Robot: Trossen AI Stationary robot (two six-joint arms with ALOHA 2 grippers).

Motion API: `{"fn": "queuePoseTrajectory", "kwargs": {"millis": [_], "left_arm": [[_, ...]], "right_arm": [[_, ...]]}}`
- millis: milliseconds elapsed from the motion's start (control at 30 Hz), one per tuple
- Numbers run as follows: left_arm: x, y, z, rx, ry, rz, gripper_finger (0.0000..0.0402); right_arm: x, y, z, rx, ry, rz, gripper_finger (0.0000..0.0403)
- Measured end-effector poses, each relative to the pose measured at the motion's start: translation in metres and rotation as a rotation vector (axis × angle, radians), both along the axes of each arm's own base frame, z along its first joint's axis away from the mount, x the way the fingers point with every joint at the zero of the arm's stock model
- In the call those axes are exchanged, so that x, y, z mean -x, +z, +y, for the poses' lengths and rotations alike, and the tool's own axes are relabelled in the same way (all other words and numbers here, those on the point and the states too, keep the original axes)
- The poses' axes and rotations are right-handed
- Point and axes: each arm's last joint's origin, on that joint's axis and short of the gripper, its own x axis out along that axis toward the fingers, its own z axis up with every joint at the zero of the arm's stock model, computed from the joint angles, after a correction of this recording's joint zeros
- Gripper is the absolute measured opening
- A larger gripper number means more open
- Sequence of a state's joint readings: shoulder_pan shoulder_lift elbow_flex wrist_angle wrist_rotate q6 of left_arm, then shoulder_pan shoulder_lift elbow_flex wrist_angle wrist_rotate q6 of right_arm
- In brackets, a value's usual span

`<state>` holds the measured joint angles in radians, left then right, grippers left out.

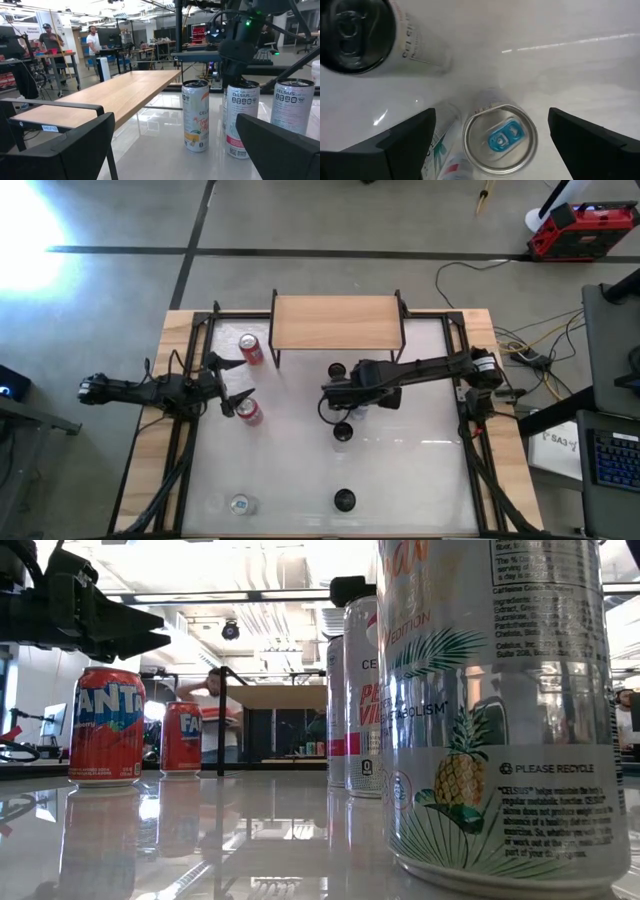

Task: Place canned beverage on shelf
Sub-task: Put the top blue soda can on the shelf

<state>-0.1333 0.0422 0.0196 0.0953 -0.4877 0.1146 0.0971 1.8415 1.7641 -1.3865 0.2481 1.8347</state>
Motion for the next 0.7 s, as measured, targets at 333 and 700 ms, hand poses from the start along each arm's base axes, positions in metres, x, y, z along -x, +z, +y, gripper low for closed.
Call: {"fn": "queuePoseTrajectory", "kwargs": {"millis": [333,700], "left_arm": [[-0.0001,-0.0001,0.0000,0.000,0.000,0.001,0.0400],[-0.0001,-0.0001,0.0000,0.000,0.000,0.001,0.0400]], "right_arm": [[-0.0024,-0.0067,0.0016,-0.044,-0.066,0.014,0.0368],[-0.0013,-0.0080,0.0048,-0.069,-0.109,0.019,0.0368]]}}
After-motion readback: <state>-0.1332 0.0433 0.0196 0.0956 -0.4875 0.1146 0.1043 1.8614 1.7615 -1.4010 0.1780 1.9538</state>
